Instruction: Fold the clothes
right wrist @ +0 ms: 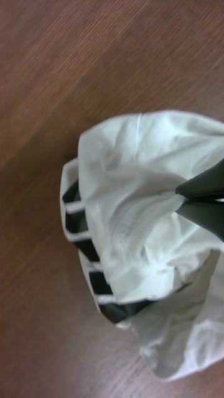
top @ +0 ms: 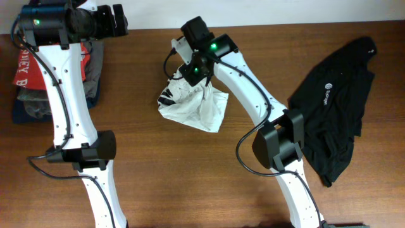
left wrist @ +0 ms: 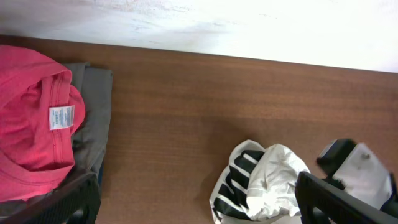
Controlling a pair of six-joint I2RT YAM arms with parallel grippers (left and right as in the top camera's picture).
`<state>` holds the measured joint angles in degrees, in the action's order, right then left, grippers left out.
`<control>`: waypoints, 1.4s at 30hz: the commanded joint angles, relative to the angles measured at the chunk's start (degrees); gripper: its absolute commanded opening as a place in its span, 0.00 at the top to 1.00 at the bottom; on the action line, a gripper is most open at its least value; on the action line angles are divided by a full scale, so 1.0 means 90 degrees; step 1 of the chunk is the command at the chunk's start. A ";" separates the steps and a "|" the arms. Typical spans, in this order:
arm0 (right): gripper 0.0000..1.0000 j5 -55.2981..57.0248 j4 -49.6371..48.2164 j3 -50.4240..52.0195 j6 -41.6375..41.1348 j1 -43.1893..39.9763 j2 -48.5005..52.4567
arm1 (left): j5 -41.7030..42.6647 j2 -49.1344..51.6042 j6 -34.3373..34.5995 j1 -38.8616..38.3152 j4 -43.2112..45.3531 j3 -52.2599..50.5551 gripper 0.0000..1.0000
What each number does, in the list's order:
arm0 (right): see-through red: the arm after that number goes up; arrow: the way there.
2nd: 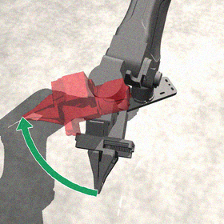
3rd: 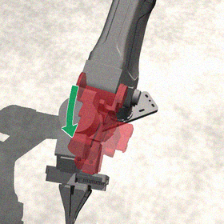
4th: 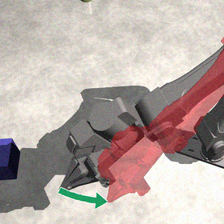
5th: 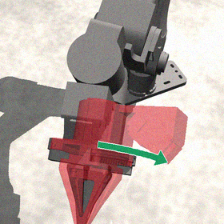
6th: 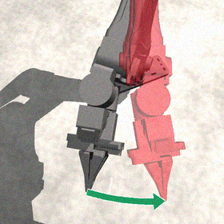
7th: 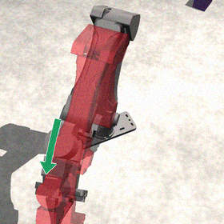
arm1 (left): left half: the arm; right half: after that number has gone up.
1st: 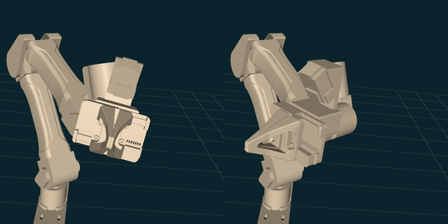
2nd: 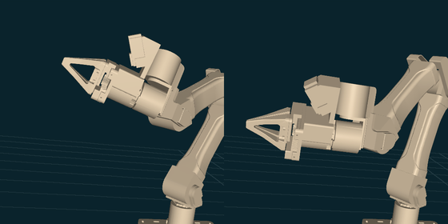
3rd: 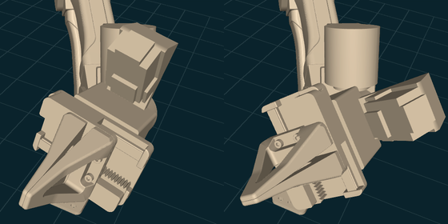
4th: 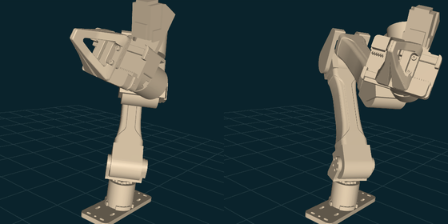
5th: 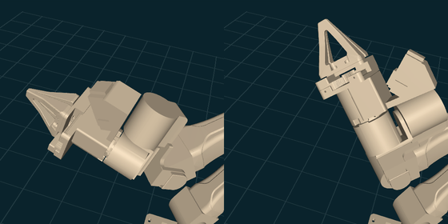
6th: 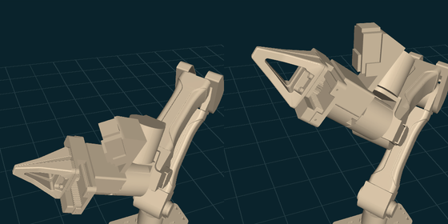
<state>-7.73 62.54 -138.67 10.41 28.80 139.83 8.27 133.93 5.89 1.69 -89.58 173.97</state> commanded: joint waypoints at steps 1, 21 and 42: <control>0.96 0.0075 0.0019 -0.0007 -0.0515 -0.0396 0.0051 | -0.0095 0.0024 0.0056 0.0039 -0.0012 0.0044 0.01; 0.24 -0.0741 0.1037 -0.0080 -0.0765 -0.2067 -0.0092 | -0.0243 0.0024 -0.0066 0.0039 -0.0024 0.0044 0.01; 0.54 0.0704 0.1571 0.0947 -0.4507 0.0449 -0.0874 | -0.0848 0.0024 -0.0151 0.0833 0.0282 0.0044 0.01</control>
<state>-8.34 79.07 -134.82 -19.97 30.52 133.10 1.02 133.93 5.41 7.33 -87.15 173.97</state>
